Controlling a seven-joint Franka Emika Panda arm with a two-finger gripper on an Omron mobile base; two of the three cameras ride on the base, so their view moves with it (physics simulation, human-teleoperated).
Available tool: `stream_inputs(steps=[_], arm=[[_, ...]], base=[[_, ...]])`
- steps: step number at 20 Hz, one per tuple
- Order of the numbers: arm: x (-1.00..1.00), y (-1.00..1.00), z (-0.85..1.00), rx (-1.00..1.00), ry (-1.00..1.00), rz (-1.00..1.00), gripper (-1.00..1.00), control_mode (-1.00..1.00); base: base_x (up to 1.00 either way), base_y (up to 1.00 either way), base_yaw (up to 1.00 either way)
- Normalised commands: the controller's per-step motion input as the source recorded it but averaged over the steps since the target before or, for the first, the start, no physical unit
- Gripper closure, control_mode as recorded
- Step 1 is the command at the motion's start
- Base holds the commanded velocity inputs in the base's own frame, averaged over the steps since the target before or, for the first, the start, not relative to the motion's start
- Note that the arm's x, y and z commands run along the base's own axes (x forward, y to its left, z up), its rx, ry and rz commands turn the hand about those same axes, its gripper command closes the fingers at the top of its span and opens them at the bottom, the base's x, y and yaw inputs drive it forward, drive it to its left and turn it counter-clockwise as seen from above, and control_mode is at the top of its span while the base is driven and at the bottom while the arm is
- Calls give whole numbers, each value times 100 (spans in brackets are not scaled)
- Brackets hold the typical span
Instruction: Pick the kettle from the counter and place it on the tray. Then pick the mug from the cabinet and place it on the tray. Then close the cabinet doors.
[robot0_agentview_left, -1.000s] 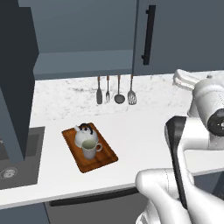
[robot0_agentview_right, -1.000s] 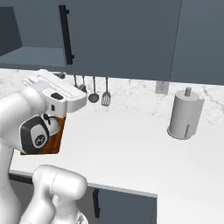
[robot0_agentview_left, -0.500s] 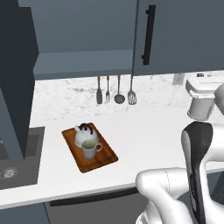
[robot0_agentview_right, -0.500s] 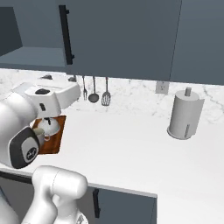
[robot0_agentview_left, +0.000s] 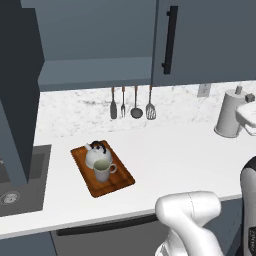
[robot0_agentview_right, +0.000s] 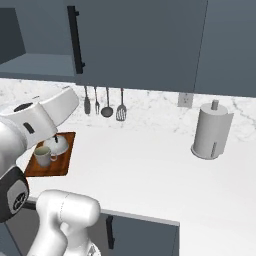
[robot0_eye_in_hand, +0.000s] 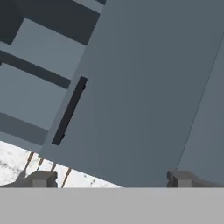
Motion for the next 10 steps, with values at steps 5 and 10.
stream_inputs(steps=[5, 10], arm=[[-47, 16, 0, -31, 0, 9, -100, -100], [-43, 36, -1, -32, -1, 17, -100, -100]], base=[[0, 0, 0], [0, 0, 0]])
